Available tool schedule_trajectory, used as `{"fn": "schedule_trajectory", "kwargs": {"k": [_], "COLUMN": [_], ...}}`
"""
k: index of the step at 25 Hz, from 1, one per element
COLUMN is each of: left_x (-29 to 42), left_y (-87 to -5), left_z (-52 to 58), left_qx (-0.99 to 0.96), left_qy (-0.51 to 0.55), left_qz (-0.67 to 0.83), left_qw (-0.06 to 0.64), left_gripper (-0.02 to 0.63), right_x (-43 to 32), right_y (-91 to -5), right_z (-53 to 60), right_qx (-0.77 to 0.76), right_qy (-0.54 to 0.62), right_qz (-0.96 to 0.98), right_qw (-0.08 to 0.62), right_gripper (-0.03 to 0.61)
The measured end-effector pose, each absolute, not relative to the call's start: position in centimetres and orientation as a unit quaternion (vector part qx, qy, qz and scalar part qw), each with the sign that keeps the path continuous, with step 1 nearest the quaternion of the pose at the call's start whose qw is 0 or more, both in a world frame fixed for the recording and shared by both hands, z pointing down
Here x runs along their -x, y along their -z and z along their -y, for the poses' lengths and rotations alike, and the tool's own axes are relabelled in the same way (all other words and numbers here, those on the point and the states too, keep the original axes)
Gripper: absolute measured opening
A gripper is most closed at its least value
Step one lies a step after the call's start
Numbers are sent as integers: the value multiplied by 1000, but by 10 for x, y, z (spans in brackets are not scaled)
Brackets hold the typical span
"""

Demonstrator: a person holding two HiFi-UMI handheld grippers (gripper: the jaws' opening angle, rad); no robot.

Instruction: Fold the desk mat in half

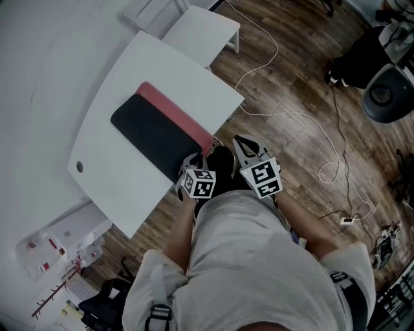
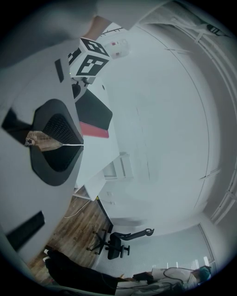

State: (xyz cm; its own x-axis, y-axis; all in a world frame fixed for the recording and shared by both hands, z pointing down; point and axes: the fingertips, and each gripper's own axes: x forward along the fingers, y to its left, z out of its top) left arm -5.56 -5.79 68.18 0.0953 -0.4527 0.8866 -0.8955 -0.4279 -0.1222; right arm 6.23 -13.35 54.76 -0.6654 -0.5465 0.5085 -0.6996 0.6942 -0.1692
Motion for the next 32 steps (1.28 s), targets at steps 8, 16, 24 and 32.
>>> {"fn": "schedule_trajectory", "kwargs": {"k": [8, 16, 24, 32], "left_x": [46, 41, 35, 28], "left_y": [-682, -682, -684, -684], "left_z": [63, 69, 75, 81], "left_qx": [-707, -710, -709, -707], "left_qy": [-471, -472, -477, -482], "left_qz": [474, 470, 466, 464], "left_qw": [232, 230, 228, 231], "left_gripper": [28, 28, 28, 28], "right_x": [-67, -70, -78, -89], "right_y": [-545, -544, -547, -548], "right_z": [139, 144, 148, 155], "right_qx": [-352, -353, -355, -359], "right_qy": [-173, -174, -179, -184], "right_qz": [895, 895, 893, 891], "right_qw": [212, 211, 210, 208], "right_gripper": [41, 41, 41, 41]}}
